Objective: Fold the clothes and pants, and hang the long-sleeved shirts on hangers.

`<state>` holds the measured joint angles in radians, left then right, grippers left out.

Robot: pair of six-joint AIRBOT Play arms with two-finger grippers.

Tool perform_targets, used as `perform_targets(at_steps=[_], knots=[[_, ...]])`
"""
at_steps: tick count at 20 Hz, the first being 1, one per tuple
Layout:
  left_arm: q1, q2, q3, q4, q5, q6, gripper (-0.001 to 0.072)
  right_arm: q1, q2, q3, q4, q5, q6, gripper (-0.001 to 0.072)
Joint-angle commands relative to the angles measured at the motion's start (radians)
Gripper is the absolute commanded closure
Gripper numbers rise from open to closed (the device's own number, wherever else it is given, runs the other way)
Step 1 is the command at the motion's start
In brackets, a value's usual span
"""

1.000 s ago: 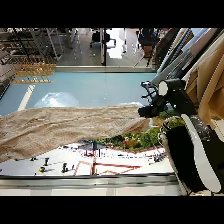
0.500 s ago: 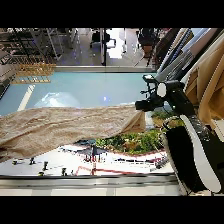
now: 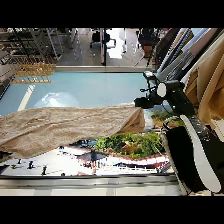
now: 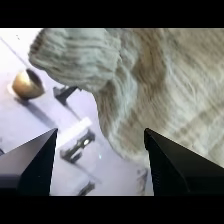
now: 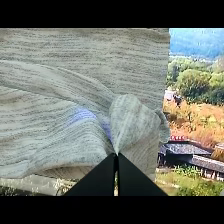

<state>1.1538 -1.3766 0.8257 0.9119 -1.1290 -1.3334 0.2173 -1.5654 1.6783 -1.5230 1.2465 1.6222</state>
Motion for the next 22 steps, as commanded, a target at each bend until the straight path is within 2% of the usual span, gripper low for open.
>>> perform_targets(at_steps=[1,2,3,4,5,6,7,12,14,16,17,18,20,22], knots=[[0.001,0.004,-0.022,-0.029,0.164,-0.095,0.0218,0.0,0.001,0.0,0.007,0.019,-0.027,0.0699],[0.001,0.002,-0.022,-0.04,0.185,-0.102,0.0318,0.0,0.001,0.0,0.008,0.021,-0.039,0.0699],[0.001,-0.002,-0.022,-0.064,0.207,-0.112,0.0371,0.0,0.001,0.0,0.01,0.021,-0.042,0.0699],[0.001,-0.006,-0.022,-0.101,0.233,-0.121,0.0372,0.0,0.001,0.0,0.017,0.021,-0.042,0.0699],[0.001,-0.011,-0.022,-0.143,0.251,-0.12,0.0458,0.0,0.001,0.0,0.026,0.021,-0.044,0.0699],[0.001,-0.015,-0.022,-0.18,0.254,-0.113,0.0662,0.0,0.001,0.0,0.031,0.021,-0.045,0.0699],[0.001,-0.014,-0.02,-0.211,0.255,-0.091,0.0697,0.0,0.001,0.0,0.032,0.021,-0.045,0.0699],[0.001,-0.014,0.047,-0.258,0.192,0.018,0.07,0.0,0.001,0.0,0.027,0.0,-0.045,0.07],[0.001,-0.014,0.07,-0.246,0.136,0.05,0.0677,0.0,0.001,0.0,0.031,-0.014,-0.045,0.07],[-0.003,-0.015,0.069,-0.204,0.084,0.066,0.0255,0.0,0.001,0.0,0.034,-0.018,-0.044,0.07],[-0.009,-0.015,0.069,-0.161,0.055,0.066,0.0196,0.0,0.001,0.0,0.034,-0.017,-0.044,0.07],[-0.014,-0.015,0.068,-0.11,0.027,0.058,0.0196,0.0,0.001,0.0,0.034,-0.017,-0.044,0.07],[-0.021,-0.015,0.054,-0.026,0.006,-0.014,0.0196,0.0,0.001,0.0,0.034,-0.017,-0.044,0.0699],[-0.019,-0.015,0.019,-0.015,0.055,-0.089,0.0196,0.0,0.001,0.0,0.034,-0.018,-0.044,0.0699]])
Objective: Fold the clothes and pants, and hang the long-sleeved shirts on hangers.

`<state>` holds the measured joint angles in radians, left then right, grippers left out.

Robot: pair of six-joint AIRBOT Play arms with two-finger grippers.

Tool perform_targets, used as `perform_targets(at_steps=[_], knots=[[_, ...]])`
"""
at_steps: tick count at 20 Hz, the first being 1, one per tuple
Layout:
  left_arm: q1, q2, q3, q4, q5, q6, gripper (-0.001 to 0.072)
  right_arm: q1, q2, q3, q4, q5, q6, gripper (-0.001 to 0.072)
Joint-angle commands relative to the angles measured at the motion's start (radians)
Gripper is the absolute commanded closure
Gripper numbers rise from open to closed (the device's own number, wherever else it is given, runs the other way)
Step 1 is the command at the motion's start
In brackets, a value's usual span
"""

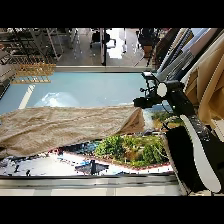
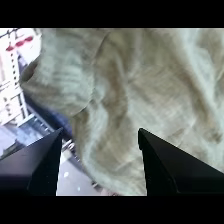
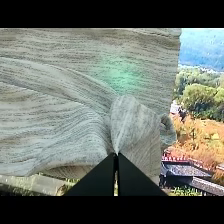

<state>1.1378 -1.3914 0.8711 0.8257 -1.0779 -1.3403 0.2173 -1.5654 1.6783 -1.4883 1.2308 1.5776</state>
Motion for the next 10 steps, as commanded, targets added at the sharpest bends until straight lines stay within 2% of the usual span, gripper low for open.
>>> perform_targets(at_steps=[1,3,6,7,8,9,10], knots=[[-0.004,-0.003,-0.043,0.069,0.039,-0.106,0.0196,0.0,0.001,0.0,-0.001,-0.001,0.0,0.0699],[-0.008,-0.026,-0.056,0.014,0.101,-0.126,0.0197,0.0,0.001,0.0,-0.002,0.0,0.0,0.0699],[-0.008,-0.091,-0.056,-0.151,0.193,-0.126,0.0203,0.0,0.001,0.0,-0.001,0.013,-0.016,0.0699],[-0.008,-0.115,-0.056,-0.192,0.2,-0.126,0.0223,0.0,0.001,0.0,-0.002,0.017,-0.023,0.0699],[-0.008,-0.141,-0.056,-0.237,0.2,-0.121,0.0305,0.0,0.001,0.0,-0.001,0.017,-0.023,0.0699],[-0.008,-0.159,-0.056,-0.278,0.195,-0.091,0.0508,0.0,0.001,0.0,-0.002,0.016,-0.023,0.0699],[-0.008,-0.166,-0.055,-0.325,0.182,-0.019,0.0691,0.0,0.001,0.0,-0.002,0.013,-0.022,0.07]])
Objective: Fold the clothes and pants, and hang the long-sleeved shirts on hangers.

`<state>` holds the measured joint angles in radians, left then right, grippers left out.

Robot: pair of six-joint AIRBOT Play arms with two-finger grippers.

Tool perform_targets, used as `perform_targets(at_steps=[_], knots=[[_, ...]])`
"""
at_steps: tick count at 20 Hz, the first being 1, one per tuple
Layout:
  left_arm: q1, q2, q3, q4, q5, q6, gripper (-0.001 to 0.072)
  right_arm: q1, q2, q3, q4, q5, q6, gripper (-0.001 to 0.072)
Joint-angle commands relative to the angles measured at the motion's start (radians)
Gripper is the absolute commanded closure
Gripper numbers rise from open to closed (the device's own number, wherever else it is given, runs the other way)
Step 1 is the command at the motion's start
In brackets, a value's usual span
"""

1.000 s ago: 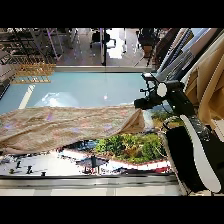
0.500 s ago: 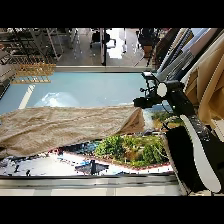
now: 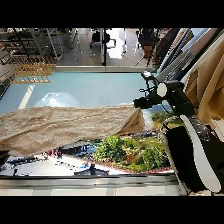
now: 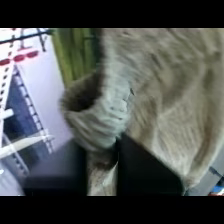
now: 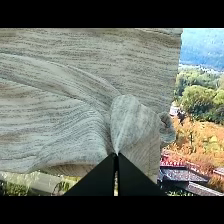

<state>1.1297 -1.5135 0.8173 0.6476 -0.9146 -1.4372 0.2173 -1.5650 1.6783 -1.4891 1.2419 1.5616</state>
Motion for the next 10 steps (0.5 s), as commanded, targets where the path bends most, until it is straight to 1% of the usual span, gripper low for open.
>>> perform_targets(at_steps=[1,2,3,4,6,7,8,9,10], knots=[[0.0,-0.042,0.001,-0.206,0.009,0.132,0.0699,-0.001,0.002,0.0,-0.003,-0.011,-0.001,0.07],[0.001,-0.042,0.021,-0.255,-0.018,0.172,0.0701,-0.004,0.005,0.0,-0.006,-0.045,0.002,0.07],[0.001,-0.042,0.063,-0.268,-0.05,0.19,0.0701,-0.01,0.014,0.0,-0.005,-0.11,0.026,0.0701],[0.001,-0.044,0.13,-0.267,-0.1,0.198,0.0701,-0.019,0.03,0.001,0.0,-0.194,0.045,0.0701],[0.0,-0.055,0.302,-0.266,-0.23,0.196,0.0701,-0.042,0.077,0.022,0.027,-0.362,0.048,0.0701],[0.001,-0.064,0.391,-0.266,-0.292,0.196,0.0701,-0.053,0.109,0.035,0.029,-0.387,0.031,0.0701],[0.006,-0.074,0.479,-0.25,-0.345,0.196,0.0701,-0.065,0.144,0.035,0.026,-0.347,-0.003,0.0701],[0.01,-0.082,0.548,-0.198,-0.378,0.196,0.0701,-0.077,0.178,0.023,0.027,-0.23,-0.043,0.0701],[0.016,-0.09,0.605,-0.1,-0.401,0.196,0.07,-0.082,0.209,-0.013,0.027,-0.099,-0.081,0.0702]])
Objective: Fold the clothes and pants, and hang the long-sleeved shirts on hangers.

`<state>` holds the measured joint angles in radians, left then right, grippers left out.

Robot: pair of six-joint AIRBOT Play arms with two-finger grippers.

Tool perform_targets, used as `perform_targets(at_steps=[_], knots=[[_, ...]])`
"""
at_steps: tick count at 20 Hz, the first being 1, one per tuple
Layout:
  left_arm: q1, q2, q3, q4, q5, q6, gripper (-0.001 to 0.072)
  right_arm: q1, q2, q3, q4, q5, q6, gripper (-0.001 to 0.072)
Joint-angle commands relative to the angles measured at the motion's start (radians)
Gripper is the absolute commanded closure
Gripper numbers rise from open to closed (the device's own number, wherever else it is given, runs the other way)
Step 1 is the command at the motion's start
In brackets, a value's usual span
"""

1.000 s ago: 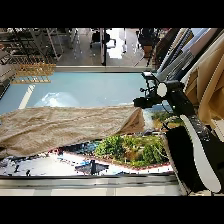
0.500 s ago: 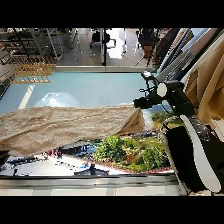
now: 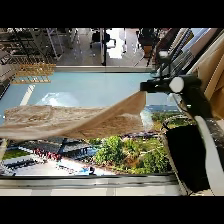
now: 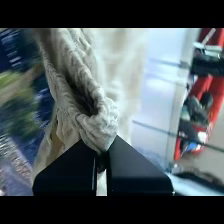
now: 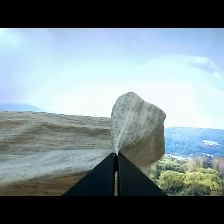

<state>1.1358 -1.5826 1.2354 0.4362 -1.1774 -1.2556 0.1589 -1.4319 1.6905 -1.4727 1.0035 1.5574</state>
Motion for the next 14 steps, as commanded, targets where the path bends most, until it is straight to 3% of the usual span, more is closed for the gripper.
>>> perform_targets(at_steps=[1,3,6,10,14], knots=[[0.013,-0.025,0.218,0.224,-0.145,0.015,0.07,-0.021,0.116,-0.097,0.016,0.261,-0.103,0.0702],[0.014,-0.028,0.226,0.446,-0.133,0.067,0.0699,0.006,0.232,-0.329,0.047,0.351,-0.107,0.0702],[0.026,-0.06,0.226,0.673,-0.146,0.156,0.0698,0.064,0.438,-0.731,0.095,0.322,0.005,0.0702],[0.109,-0.103,0.226,0.716,-0.188,0.303,0.0699,0.093,0.662,-1.02,0.082,0.337,0.167,0.0702],[0.176,-0.136,0.226,0.716,-0.223,0.383,0.0699,0.093,0.708,-1.047,0.082,0.372,0.188,0.0702]])
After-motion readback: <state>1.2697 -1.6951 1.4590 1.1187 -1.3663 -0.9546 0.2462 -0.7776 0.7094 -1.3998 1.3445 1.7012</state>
